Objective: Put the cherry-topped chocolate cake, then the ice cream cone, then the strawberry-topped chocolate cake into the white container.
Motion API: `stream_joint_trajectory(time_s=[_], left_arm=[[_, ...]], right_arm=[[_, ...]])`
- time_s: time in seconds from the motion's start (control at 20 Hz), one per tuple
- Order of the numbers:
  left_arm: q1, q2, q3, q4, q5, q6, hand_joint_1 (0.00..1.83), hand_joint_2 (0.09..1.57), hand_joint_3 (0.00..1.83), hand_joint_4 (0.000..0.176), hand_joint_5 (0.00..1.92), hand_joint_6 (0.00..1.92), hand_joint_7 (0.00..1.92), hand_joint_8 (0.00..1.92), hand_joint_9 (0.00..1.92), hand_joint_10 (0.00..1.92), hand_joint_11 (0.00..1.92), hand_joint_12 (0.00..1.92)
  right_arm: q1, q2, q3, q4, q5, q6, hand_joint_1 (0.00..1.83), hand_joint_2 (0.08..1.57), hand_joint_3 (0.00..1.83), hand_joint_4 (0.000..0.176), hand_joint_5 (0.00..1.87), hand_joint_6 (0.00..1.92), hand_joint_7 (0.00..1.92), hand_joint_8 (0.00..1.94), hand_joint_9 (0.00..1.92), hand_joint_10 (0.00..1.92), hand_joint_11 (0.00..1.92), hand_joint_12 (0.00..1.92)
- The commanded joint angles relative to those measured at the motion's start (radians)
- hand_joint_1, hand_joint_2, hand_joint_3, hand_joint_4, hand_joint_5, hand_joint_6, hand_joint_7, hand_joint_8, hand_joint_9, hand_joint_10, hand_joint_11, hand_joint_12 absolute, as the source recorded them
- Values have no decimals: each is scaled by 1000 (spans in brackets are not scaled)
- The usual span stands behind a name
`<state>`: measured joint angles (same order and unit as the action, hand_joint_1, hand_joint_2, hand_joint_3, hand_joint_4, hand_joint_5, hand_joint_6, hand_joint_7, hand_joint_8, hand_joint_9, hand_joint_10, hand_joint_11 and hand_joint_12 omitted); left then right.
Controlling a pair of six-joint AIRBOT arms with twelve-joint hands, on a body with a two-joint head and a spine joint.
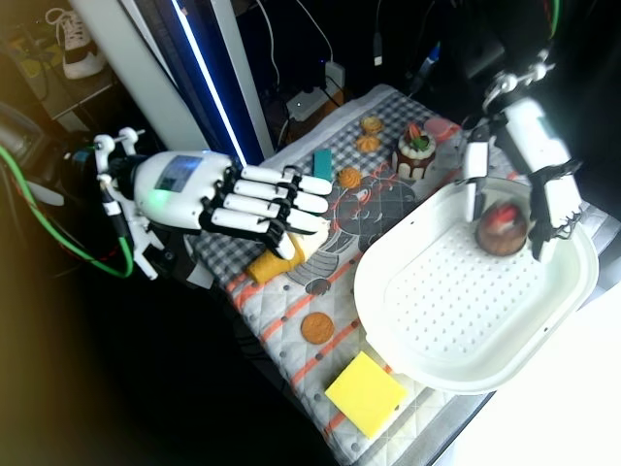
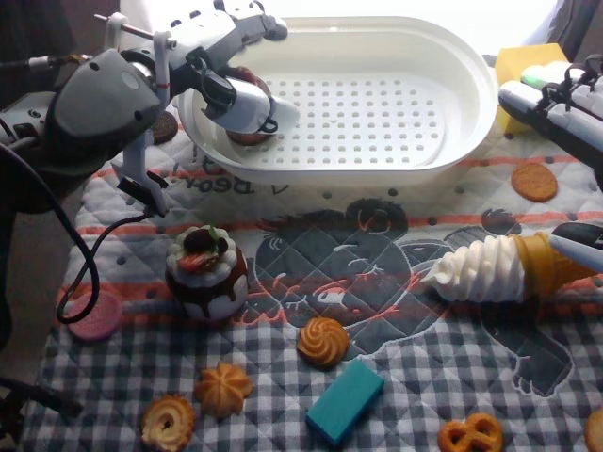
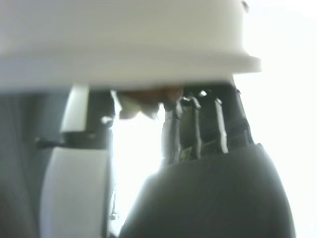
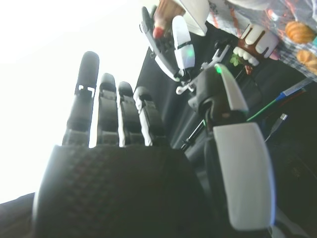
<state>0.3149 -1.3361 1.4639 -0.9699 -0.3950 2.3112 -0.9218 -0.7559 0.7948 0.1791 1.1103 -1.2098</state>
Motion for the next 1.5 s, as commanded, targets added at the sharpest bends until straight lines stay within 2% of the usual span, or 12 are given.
stream_joint_trajectory(time_s=[0.0, 0.25, 0.35, 0.45, 0.5, 0.7, 0.8, 0.95, 1.05, 1.1, 1.25, 1.45], left_arm=[[-5, 11, 4, 19, -83, 0, 792, 1073, 1, 120, 50, 26, 1, 1, 0, 2, 0, 280], [15, 82, -79, 146, -143, -149, 644, 1101, 11, 124, 0, 0, 0, 0, 0, 0, 0, 2], [29, 139, -128, 260, -183, -333, 671, 1243, 72, 110, 3, 1, 0, 0, 0, 0, 0, 0], [58, 204, -193, 368, -257, -478, 856, 1354, 48, 121, 52, 9, 0, 0, 0, 0, 0, 239], [78, 234, -230, 407, -305, -517, 916, 1370, 33, 112, 63, 10, 0, 0, 3, 2, 0, 536], [154, 321, -345, 511, -464, -623, 810, 1390, 17, 121, 103, 19, 85, 13, 48, 23, 0, 677], [191, 357, -395, 551, -540, -660, 749, 1389, 6, 116, 116, 17, 58, 15, 94, 58, 0, 1122], [234, 399, -458, 590, -635, -663, 796, 1394, 3, 120, 119, 16, 59, 11, 69, 56, 0, 1130], [249, 418, -484, 611, -673, -663, 718, 1405, 2, 141, 115, 12, 65, 5, 62, 67, 0, 1138], [255, 425, -493, 618, -686, -663, 698, 1404, 1, 135, 121, 13, 80, 7, 69, 80, 0, 1196], [267, 438, -505, 622, -706, -663, 730, 1414, 2, 133, 118, 13, 99, 2, 3, 282, 0, 1389], [294, 461, -522, 625, -720, -663, 766, 1397, 0, 122, 147, 27, 113, 6, 0, 414, 0, 1408]], right_arm=[[3, 5, 4, -9, 130, 5, 622, 1257, 0, 0, 0, 0, 0, 0, 35, 88, 0, 1096], [-5, 5, 19, -25, 122, 73, 642, 1194, 0, 0, 0, 0, 0, 0, 72, 66, 0, 1177], [-23, 2, 36, -43, 107, 129, 614, 1204, 0, 16, 0, 0, 81, 6, 17, 530, 0, 1561], [-43, -21, 45, -47, 92, 144, 685, 1189, 0, 37, 0, 0, 87, 5, 0, 552, 0, 1557], [-43, -32, 48, -48, 71, 144, 789, 1163, 0, 0, 0, 0, 115, 15, 0, 624, 0, 1573], [-42, -68, 72, -43, -3, 144, 839, 1159, 0, 0, 0, 0, 81, 5, 0, 519, 0, 1620], [-39, -88, 84, -40, -31, 144, 849, 1159, 0, 0, 1, 0, 87, 8, 0, 615, 0, 1722], [-24, -121, 106, -40, -80, 144, 869, 1231, 16, 0, 50, 21, 158, 31, 0, 693, 0, 1619], [-9, -147, 128, -37, -123, 144, 997, 1270, 6, 0, 366, 304, 558, 349, 335, 1081, 187, 1725], [-2, -158, 137, -37, -141, 144, 1114, 1311, 0, 0, 448, 1331, 722, 1245, 543, 1334, 416, 1855], [12, -170, 149, -38, -158, 144, 1189, 1273, 0, 0, 639, 1329, 796, 1543, 855, 1655, 850, 1917], [45, -125, 129, -69, -105, 144, 1197, 1268, 0, 0, 634, 1319, 793, 1537, 752, 1619, 717, 1914]])
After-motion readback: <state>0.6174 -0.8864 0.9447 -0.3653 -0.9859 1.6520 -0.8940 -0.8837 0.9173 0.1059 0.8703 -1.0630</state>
